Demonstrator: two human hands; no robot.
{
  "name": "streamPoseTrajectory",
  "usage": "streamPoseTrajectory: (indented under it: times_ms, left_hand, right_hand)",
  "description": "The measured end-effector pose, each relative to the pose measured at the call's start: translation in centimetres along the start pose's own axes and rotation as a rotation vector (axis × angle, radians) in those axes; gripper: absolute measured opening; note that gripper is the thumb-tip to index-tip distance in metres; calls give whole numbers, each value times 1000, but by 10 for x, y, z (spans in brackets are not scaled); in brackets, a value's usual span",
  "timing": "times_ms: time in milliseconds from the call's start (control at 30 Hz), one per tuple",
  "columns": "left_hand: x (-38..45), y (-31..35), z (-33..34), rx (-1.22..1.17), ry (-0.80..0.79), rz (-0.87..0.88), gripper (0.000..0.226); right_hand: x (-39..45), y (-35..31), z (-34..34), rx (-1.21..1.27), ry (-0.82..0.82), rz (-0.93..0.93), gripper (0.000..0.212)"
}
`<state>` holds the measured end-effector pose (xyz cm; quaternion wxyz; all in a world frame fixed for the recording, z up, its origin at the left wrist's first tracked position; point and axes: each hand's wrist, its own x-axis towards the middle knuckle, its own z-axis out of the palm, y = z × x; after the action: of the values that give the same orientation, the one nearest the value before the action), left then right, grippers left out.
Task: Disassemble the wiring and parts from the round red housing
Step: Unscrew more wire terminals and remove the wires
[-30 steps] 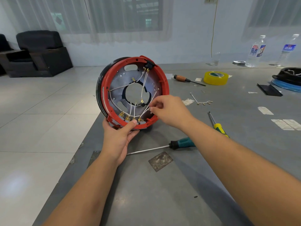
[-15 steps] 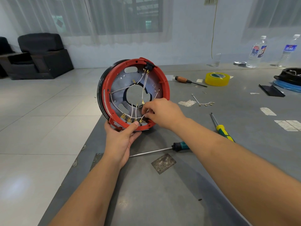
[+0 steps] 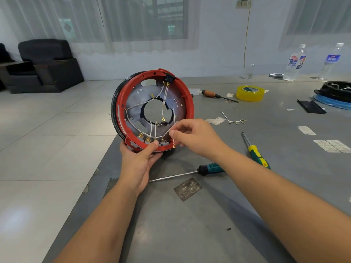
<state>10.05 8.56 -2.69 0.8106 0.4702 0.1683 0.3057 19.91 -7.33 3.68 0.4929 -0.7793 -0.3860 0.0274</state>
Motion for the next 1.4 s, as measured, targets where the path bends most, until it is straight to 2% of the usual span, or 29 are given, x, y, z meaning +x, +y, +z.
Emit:
streamPoseTrajectory:
  times_ms: [133,267,400,467,533,700,900,1267,1400]
  left_hand:
    - [0,0,0,-24,8,3,58]
    - [1,0,0,-48,7,-8,61]
    - [1,1,1,-39,-1,-5,68]
    - [0,2,1,-42,7,-2,68]
    - [1,1,1,-46,6,0,67]
    - [3,-2,-1,-33,-11,12,67]
    - [9,-7,-6,-28,-9,25,69]
    - [12,-9,-7,-26,-11,35,69]
    - [11,-9,-7,-28,-20,36,67]
  right_hand:
    - [-25,0,-17,159,-81,121,9]
    - [-47,9,-48,238,-106,162,12]
    - [-39,31,-83,267,148,206,16]
    - [-23,49,-94,130,271,294,16]
    - [-4,66,-100,-46,304,379,12]
    - [40,86,-102,-381,180,435,15]
    - [78,99,-91,-616,40,466,24]
    - [92,115,-77,-765,-37,477,32]
    - [88,110,-80,-747,-79,496,36]
